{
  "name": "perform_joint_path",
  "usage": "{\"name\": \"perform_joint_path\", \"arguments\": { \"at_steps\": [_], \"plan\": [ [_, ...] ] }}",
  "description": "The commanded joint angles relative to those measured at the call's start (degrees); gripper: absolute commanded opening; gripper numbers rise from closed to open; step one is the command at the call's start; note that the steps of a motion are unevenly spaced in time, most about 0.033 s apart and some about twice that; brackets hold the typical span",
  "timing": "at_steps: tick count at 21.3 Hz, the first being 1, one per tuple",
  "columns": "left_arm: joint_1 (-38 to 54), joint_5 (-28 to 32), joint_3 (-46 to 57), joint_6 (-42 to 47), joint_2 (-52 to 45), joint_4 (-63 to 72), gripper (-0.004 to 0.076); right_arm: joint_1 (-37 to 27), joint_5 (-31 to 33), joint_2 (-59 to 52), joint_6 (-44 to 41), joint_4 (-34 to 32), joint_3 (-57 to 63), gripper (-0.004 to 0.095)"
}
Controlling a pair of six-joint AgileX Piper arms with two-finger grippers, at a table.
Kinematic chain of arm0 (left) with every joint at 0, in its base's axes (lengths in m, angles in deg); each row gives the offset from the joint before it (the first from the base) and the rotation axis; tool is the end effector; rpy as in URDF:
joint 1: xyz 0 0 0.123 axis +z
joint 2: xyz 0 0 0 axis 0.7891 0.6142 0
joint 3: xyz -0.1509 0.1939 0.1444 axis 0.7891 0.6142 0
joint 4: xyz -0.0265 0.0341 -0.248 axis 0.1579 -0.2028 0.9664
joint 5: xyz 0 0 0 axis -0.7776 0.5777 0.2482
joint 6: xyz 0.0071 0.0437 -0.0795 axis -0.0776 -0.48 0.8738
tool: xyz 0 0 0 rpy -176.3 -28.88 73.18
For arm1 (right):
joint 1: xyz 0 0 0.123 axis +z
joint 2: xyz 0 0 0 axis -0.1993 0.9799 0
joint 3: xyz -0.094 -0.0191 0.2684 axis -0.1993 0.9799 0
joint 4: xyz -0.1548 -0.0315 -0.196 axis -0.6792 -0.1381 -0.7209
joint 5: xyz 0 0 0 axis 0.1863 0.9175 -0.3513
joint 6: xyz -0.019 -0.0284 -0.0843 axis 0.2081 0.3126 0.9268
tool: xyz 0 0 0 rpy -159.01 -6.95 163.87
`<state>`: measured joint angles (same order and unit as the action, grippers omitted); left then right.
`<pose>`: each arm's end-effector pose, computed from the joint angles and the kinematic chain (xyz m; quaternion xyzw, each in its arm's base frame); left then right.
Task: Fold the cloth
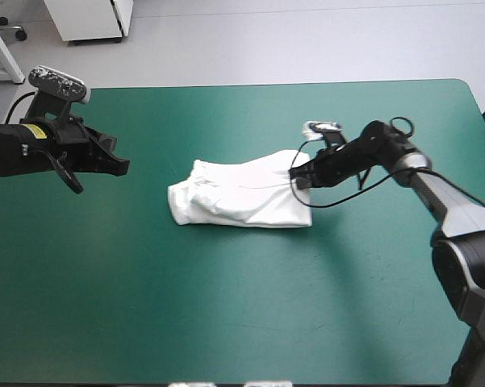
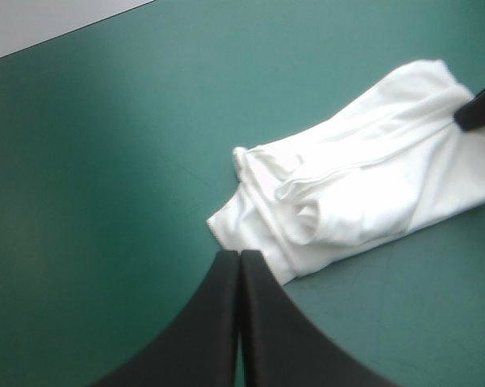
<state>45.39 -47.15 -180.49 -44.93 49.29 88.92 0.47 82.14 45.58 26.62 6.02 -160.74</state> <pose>0.2263 -0.0471 0.4750 0.2221 0.8809 -0.0707 0.4118 0.3881 0.1250 0.2476 -0.1500 0.9347 0.2530 0.1996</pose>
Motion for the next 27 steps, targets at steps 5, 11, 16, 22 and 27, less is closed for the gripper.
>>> {"name": "perform_joint_path", "arguments": {
  "at_steps": [5,11,16,22,27],
  "plan": [
    [0.0,3.3,-1.4,0.8,-1.3,2.0,-0.0009,-17.1,7.4,-13.3,-8.8,-14.0,0.2,0.0],
    [0.0,3.2,-1.4,0.8,-1.3,2.0,-0.0009,-27.3,13.0,-17.3,-14.2,-30.5,1.0,0.0],
    [0.0,3.4,-1.4,0.5,-1.3,2.0,-0.0009,-30.6,11.9,-18.5,-16.2,-34.7,4.1,0.0],
    [0.0,5.0,-1.4,0.5,-1.3,2.0,-0.0009,-30.7,11.3,-19.9,-17.2,-36.5,5.1,0.0271],
    [0.0,9.1,-1.5,2.6,-2.6,1.6,-0.0009,-30.7,10.4,-28.7,-17.3,-29.9,5.0,0.0619]
  ]
}}
